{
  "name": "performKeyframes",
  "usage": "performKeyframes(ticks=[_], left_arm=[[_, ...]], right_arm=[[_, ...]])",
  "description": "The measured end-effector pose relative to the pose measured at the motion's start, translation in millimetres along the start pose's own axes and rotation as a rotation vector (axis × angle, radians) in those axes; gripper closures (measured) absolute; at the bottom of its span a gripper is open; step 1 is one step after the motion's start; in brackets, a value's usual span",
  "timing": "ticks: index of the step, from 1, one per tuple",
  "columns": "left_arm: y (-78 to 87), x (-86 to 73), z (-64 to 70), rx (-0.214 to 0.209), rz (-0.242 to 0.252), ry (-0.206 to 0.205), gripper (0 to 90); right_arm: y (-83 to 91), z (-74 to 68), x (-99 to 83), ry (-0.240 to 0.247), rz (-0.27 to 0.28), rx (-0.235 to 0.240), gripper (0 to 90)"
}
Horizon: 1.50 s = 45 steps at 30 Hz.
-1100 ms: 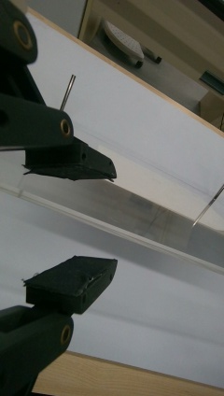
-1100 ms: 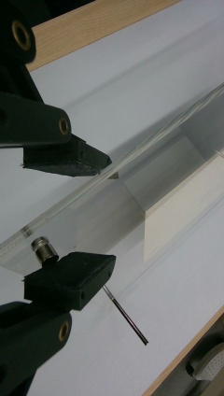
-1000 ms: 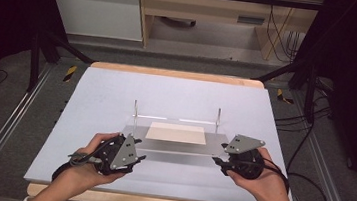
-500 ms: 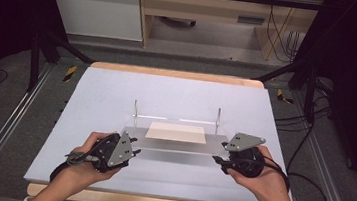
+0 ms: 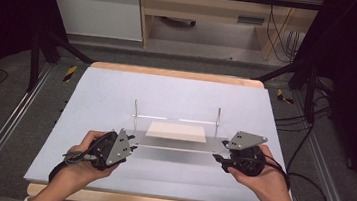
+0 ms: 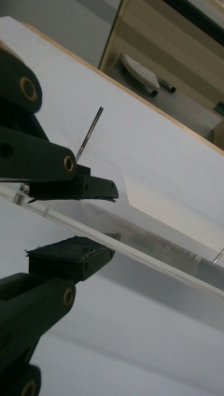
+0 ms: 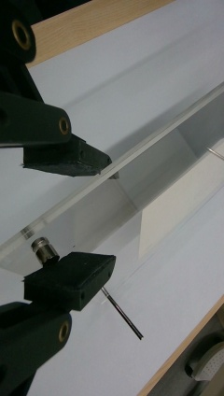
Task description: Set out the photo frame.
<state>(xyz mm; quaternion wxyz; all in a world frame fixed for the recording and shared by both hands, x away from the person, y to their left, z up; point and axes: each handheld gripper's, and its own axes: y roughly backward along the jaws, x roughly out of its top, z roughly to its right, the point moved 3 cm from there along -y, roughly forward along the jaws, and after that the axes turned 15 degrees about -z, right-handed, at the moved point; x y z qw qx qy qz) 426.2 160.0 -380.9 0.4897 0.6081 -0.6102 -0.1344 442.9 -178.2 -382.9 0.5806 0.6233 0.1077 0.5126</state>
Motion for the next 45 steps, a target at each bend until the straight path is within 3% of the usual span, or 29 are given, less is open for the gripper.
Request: performKeyframes(ticks=[2,8,14,21,25,33,41,45], left_arm=[[0.5,1.2,-2.6,-0.006,0.003,0.01,69.9],[2.5,5.3,-12.7,-0.02,0.018,0.037,70.4],[3.7,8.8,-19.6,-0.031,0.019,0.049,70.4],[4.5,10.9,-25.3,-0.044,0.017,0.054,70.2],[4.8,11.9,-26.8,-0.047,0.013,0.052,70.3],[5.9,14.9,-31.1,-0.056,0.003,0.055,70.5],[7.3,23.9,-52.7,-0.079,0.011,0.077,69.1],[6.9,30.0,-67.3,-0.111,0.023,0.107,67.8]], right_arm=[[0.2,0.4,-0.2,0.003,0.015,-0.001,50.5],[2.1,2.2,-4.3,0.039,0.075,-0.064,43.2],[5.5,12.1,-13.2,0.016,0.091,-0.105,44.4],[-2.4,23.3,-12.5,0.006,0.107,-0.107,50.6],[-7.6,26.9,-8.9,-0.005,0.122,-0.111,60.2],[-5.9,28.1,-2.9,-0.01,0.092,-0.106,61.4],[-1.4,41.7,8.3,-0.041,0.1,-0.077,60.5],[0.2,50.8,14.8,-0.057,0.122,-0.064,59.9]])
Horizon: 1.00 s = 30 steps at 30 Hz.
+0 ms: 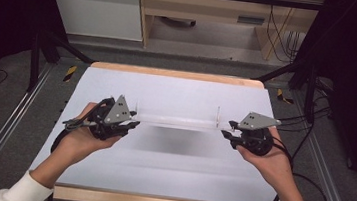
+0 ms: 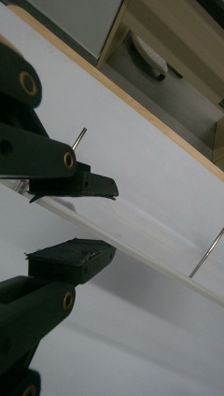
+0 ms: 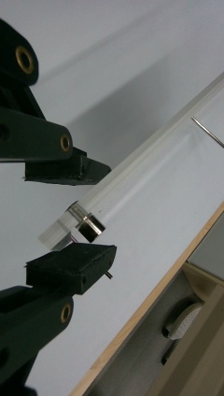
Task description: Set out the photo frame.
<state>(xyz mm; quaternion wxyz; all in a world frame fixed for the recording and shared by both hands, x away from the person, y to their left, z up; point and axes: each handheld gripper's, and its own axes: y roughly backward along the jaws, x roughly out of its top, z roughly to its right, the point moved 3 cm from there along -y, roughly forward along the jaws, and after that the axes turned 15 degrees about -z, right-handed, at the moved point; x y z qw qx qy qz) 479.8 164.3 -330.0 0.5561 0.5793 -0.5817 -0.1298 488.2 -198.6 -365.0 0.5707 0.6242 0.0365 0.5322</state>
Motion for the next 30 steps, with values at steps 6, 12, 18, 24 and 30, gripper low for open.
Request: performKeyframes(ticks=[6,12,18,24,30], left_arm=[[0.8,9.1,-14.6,-0.001,-0.012,-0.004,66.9],[0.2,15.6,-24.0,-0.004,-0.013,0.012,66.1],[-0.6,18.6,-30.3,-0.003,-0.023,0.015,65.4],[-2.2,24.2,-38.8,0.009,-0.02,0.024,64.2],[-5.2,31.6,-53.3,0.005,-0.012,0.04,62.4]], right_arm=[[-0.9,9.8,7.1,-0.02,0.036,0.007,58.6],[-4.0,17.7,9.8,-0.068,0.102,0.021,56.2],[-3.4,18.7,12.6,-0.069,0.103,0.017,57.3],[-6.0,24.0,17.8,-0.089,0.119,-0.004,56.2],[-11.1,30.2,20.6,-0.113,0.153,-0.049,57.0]])
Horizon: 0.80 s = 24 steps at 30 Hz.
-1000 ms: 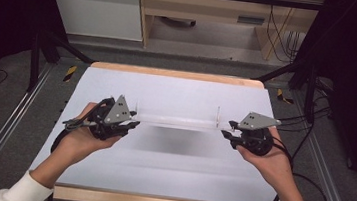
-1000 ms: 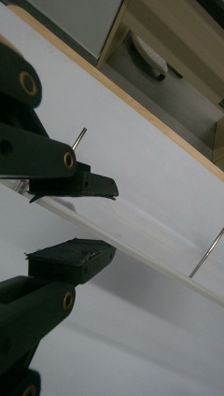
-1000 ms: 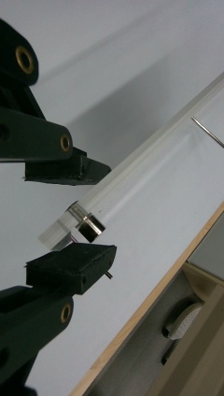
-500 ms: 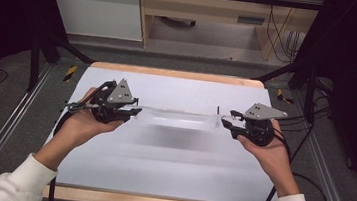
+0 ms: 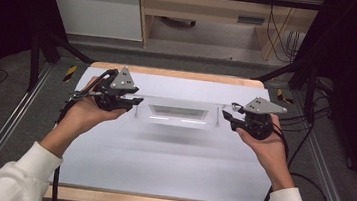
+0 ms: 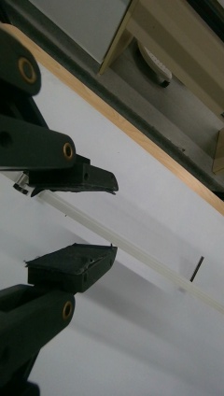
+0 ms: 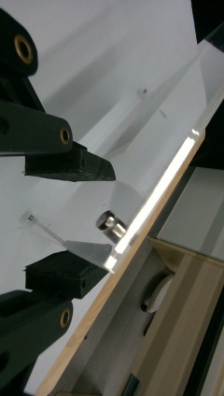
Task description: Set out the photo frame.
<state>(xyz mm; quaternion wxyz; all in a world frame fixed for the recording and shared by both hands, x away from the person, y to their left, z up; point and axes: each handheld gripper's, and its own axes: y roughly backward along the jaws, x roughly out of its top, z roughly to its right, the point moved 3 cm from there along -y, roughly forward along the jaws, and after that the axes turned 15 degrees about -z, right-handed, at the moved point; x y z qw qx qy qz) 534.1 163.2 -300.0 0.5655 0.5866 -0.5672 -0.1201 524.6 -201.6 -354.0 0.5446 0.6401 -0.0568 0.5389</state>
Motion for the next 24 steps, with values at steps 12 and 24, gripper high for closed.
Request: performKeyframes(ticks=[12,24], left_arm=[[-5.8,8.8,-17.0,-0.004,0.022,0.007,61.2],[-3.6,14.5,-27.5,0.011,0.148,0.125,44.0]], right_arm=[[-22.4,8.6,7.4,-0.009,0.037,-0.014,50.9],[-26.5,15.3,13.7,-0.039,0.028,-0.006,50.8]])
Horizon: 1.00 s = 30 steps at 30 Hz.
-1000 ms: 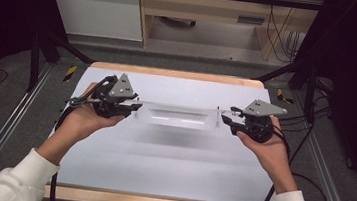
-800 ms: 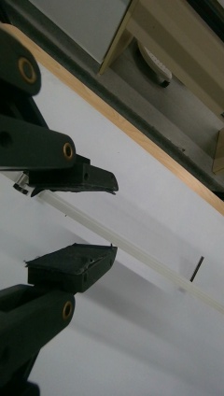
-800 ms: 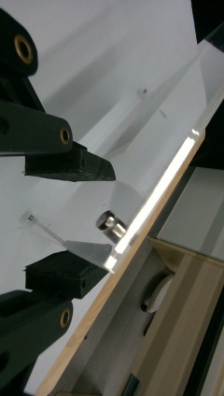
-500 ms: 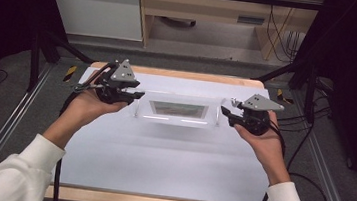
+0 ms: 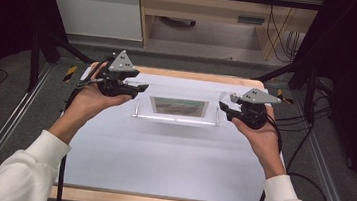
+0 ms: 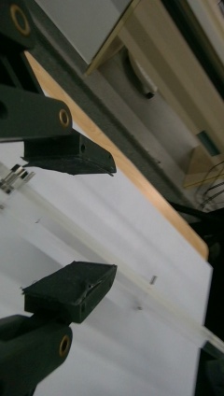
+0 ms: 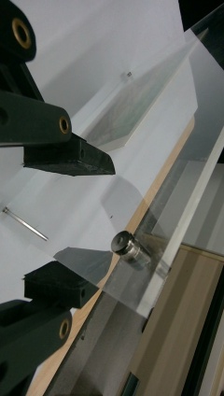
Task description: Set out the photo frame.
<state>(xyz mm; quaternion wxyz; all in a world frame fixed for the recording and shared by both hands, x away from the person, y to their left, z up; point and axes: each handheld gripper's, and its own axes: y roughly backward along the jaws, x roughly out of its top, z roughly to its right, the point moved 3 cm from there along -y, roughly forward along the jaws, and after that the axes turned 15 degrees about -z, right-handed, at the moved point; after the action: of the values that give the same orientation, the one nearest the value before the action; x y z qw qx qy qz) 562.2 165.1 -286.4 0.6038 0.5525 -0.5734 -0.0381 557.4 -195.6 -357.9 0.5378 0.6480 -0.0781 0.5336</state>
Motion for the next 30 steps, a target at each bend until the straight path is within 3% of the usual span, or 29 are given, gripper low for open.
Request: performKeyframes(ticks=[7,10,12,14,17,24,27,30], left_arm=[[18.4,1.1,-6.6,0.019,0.162,0.124,29.9],[25.8,-7.3,-6.8,-0.007,0.168,0.187,26.6],[31.5,-16.4,-4.8,-0.001,0.191,0.192,26.1],[35.3,-23.9,-1.8,0.001,0.189,0.193,25.2],[40.4,-37.6,9.7,-0.048,0.182,0.192,23.1],[38.1,-74.9,38.3,-0.019,0.126,0.178,16.6],[30.1,-97.7,48.6,0.022,0.107,0.167,15.5],[17.4,-121.1,58.0,-0.002,0.084,0.194,15.4]], right_arm=[[-1.8,2.4,3.0,-0.013,-0.011,0.004,50.4],[-3.5,4.3,5.6,-0.022,-0.018,0.003,50.0],[-4.9,5.9,7.7,-0.03,-0.024,0.006,49.7],[-6.5,7.5,9.5,-0.041,-0.028,0.008,49.6],[-9.4,11.0,12.2,-0.048,-0.028,0.011,49.3],[-16.3,17.2,17.4,-0.075,-0.025,0.011,48.3],[-18.1,18.9,18.9,-0.079,-0.026,0.015,48.3],[-20.1,21.0,20.3,-0.082,-0.024,0.015,48.1]])
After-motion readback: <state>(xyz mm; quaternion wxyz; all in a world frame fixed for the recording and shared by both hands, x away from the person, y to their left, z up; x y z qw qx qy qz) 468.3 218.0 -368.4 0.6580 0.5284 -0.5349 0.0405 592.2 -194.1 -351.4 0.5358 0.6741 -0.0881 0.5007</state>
